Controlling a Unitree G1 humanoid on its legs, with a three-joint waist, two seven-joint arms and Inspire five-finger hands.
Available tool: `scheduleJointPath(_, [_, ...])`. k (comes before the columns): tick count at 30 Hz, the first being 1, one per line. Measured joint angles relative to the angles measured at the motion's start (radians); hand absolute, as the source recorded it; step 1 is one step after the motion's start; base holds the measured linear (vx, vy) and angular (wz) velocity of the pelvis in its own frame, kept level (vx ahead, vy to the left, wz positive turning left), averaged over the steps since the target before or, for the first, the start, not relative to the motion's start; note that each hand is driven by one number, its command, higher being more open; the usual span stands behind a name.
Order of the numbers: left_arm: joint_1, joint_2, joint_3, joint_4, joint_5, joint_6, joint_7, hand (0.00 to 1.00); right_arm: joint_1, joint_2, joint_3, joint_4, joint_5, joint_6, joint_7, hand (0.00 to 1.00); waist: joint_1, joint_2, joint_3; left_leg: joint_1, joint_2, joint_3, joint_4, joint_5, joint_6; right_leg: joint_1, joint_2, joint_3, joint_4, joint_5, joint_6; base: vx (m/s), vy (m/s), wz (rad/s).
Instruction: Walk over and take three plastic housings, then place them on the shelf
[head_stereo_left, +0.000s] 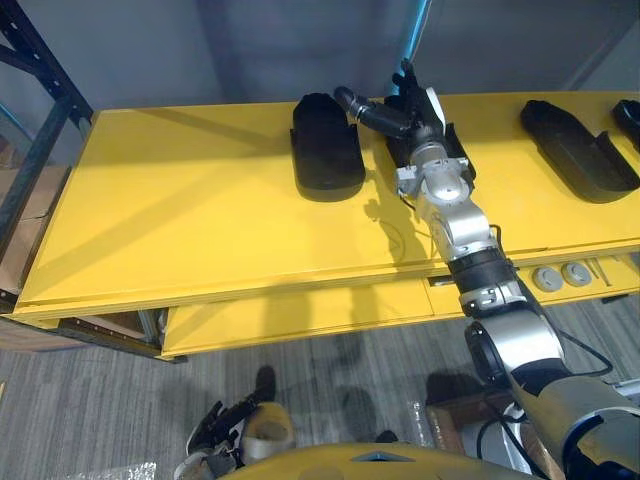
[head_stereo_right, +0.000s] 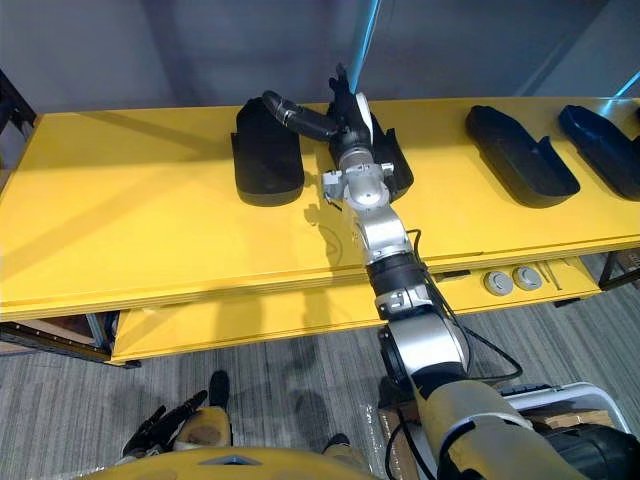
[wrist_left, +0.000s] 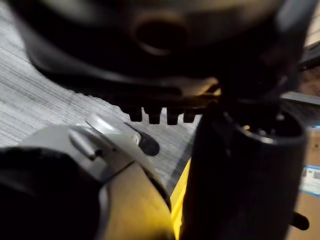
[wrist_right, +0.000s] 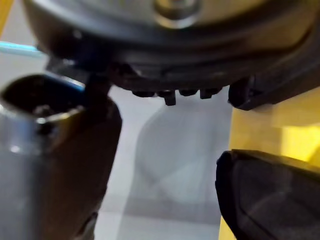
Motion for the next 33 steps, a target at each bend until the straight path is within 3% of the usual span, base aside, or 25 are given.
scheduleJointPath(10, [-0.01, -0.002, -0.018, -0.019, -0.024, 0.006, -0.001, 1.0, -0.062, 0.003, 0.005, 0.119, 0.0, 0.016, 0.087, 1.0, 0.022, 0.008, 0.016, -0.02, -0.001, -0.008, 0.0, 0.005, 0.001, -0.021, -0.004, -0.005, 0.016, -0.003, -0.003, -0.01, -0.008, 0.02])
scheduleJointPath(16, [-0.016, 0.002, -0.033, -0.02, -0.029, 0.007, -0.009, 1.0, -0.112, 0.002, 0.015, 0.16, 0.001, 0.055, 0.088, 1.0, 0.024, 0.014, 0.03, -0.038, 0.0, -0.012, 0.0, 0.012, 0.002, -0.044, -0.006, -0.006, 0.034, -0.007, -0.008, -0.02, -0.005, 0.02])
scheduleJointPath(22, [-0.028, 0.009, -0.055, -0.039, -0.039, 0.006, -0.014, 1.0, -0.14, 0.001, 0.022, 0.162, 0.03, 0.06, 0.078, 1.0, 0.024, 0.019, 0.079, -0.051, 0.001, -0.017, 0.0, 0.019, 0.004, -0.068, -0.013, -0.006, 0.067, -0.019, -0.008, -0.01, -0.006, 0.01])
scheduleJointPath(33, [-0.039, 0.011, -0.057, -0.039, -0.039, 0.005, -0.014, 1.0, -0.145, 0.001, 0.043, 0.178, 0.03, 0.059, 0.069, 1.0, 0.024, 0.024, 0.096, -0.066, -0.001, -0.016, 0.001, 0.022, 0.006, -0.098, -0.024, -0.003, 0.103, -0.036, -0.009, 0.0, 0.0, 0.0])
